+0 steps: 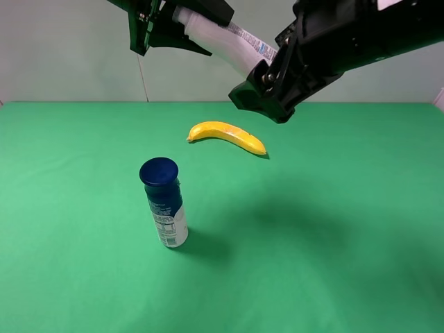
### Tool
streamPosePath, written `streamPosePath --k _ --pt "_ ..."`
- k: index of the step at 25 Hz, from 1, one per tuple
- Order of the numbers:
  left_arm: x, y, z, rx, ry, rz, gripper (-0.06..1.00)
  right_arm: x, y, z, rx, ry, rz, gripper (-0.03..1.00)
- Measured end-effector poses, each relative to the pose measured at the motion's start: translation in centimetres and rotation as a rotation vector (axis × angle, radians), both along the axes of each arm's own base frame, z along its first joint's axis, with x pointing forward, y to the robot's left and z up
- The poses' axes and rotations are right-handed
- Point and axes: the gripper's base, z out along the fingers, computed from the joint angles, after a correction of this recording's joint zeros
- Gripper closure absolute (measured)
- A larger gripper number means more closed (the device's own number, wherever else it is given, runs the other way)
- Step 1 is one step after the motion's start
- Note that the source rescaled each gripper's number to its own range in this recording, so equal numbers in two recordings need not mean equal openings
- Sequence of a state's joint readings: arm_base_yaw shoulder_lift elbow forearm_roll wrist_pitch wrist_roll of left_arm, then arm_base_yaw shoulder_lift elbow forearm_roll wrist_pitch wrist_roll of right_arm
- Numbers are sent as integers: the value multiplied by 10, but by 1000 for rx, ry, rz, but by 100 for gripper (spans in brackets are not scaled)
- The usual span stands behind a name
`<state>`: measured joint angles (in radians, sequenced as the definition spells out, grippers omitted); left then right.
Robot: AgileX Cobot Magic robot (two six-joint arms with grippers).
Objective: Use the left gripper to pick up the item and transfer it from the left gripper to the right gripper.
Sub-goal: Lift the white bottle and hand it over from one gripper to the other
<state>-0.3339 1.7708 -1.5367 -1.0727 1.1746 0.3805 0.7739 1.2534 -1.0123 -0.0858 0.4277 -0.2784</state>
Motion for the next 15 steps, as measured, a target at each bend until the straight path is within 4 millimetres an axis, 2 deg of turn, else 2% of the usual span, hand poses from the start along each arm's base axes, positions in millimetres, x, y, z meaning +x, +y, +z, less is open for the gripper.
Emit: streamPosePath --k 9,15 --pt "0 0 -1 8 0 -1 94 10 10 -13 -13 14 3 -3" --pt "-3 1 -12 26 34 -3 94 15 15 -19 -6 10 5 -3"
